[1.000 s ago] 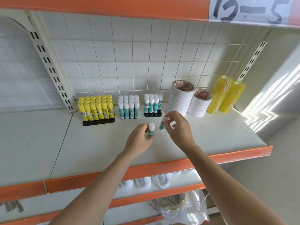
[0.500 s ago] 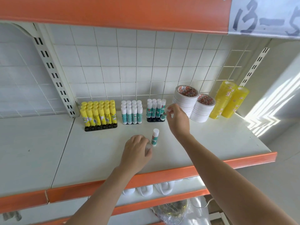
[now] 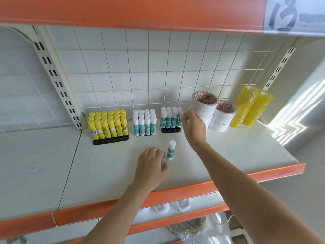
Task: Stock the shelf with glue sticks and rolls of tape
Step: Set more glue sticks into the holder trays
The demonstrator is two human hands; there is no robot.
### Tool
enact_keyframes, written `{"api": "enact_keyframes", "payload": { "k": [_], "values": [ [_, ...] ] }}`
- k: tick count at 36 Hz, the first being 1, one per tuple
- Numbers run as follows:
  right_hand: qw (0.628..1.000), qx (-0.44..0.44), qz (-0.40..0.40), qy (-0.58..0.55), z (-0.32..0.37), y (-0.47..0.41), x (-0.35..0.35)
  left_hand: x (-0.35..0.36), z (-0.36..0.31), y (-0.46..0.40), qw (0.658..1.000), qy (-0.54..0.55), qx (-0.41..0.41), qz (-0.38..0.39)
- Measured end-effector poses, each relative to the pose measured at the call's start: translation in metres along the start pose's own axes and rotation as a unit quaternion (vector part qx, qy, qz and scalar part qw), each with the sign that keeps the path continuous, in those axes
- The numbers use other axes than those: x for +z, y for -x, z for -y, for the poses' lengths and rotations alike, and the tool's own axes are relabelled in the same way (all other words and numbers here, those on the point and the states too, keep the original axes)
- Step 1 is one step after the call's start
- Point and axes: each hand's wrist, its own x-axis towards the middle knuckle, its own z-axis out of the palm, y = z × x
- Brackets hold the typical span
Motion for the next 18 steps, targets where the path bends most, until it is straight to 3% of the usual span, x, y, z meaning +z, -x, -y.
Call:
{"api": "enact_keyframes", "payload": {
  "k": [6, 13, 18],
  "values": [
    [0.999, -0.017, 0.025, 0.024, -0.0010, -0.0050, 0.0008, 0.0007, 0.0006, -0.0002, 1.000, 0.001, 0.002, 0.001],
    [0.986, -0.094, 0.053, 0.128, 0.0019, -0.0050, 0.0004, 0.0013, 0.0006, -0.0005, 1.000, -0.002, 0.000, 0.002],
    [0.978, -0.090, 0.093, 0.165, 0.0057, -0.0090, -0.0048, 0.0016, 0.0008, -0.0011, 1.000, -0.002, -0.002, 0.003]
  ]
}}
